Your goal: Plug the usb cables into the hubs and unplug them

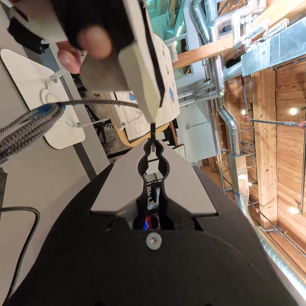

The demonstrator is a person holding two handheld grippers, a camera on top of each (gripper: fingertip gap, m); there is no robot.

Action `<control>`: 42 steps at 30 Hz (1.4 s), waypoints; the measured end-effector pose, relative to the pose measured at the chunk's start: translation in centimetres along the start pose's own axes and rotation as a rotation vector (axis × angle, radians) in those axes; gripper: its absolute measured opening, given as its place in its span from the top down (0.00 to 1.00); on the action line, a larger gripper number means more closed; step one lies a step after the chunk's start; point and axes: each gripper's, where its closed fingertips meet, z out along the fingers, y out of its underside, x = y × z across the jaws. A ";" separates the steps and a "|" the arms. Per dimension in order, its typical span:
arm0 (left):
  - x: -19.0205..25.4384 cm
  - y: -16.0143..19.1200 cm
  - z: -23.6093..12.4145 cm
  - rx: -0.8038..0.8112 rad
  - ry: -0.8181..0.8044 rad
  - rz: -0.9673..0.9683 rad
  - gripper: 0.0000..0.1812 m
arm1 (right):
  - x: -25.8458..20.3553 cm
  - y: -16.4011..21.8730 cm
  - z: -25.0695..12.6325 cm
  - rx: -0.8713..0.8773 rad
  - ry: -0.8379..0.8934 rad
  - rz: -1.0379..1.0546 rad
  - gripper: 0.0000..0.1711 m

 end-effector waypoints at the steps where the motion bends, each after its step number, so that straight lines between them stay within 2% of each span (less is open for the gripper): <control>1: -0.4 0.3 0.4 -0.018 -0.053 0.029 0.70 | 0.2 0.1 0.0 -0.012 0.007 0.014 0.98; 6: 0.3 0.6 1.6 -0.003 -0.074 0.024 0.83 | 0.2 -0.2 0.2 -0.034 0.024 0.017 0.98; 15: 0.6 1.0 1.9 -0.033 -0.060 -0.002 0.92 | 0.0 -0.2 0.2 -0.029 0.033 -0.051 0.98; 24: 0.8 1.1 1.8 -0.045 -0.037 -0.021 0.91 | 0.2 -0.3 0.0 -0.021 0.045 -0.157 0.98; 31: 0.7 1.4 1.7 -0.072 -0.039 -0.012 0.89 | -0.1 -0.3 -0.1 -0.012 0.032 -0.164 0.98; 34: 1.0 1.6 1.6 -0.084 -0.007 -0.013 0.93 | -0.2 -0.3 0.0 -0.016 0.036 -0.173 0.99; 42: 1.0 1.3 1.4 -0.069 0.011 -0.052 0.93 | 0.0 -0.6 -0.1 0.012 0.037 -0.135 0.98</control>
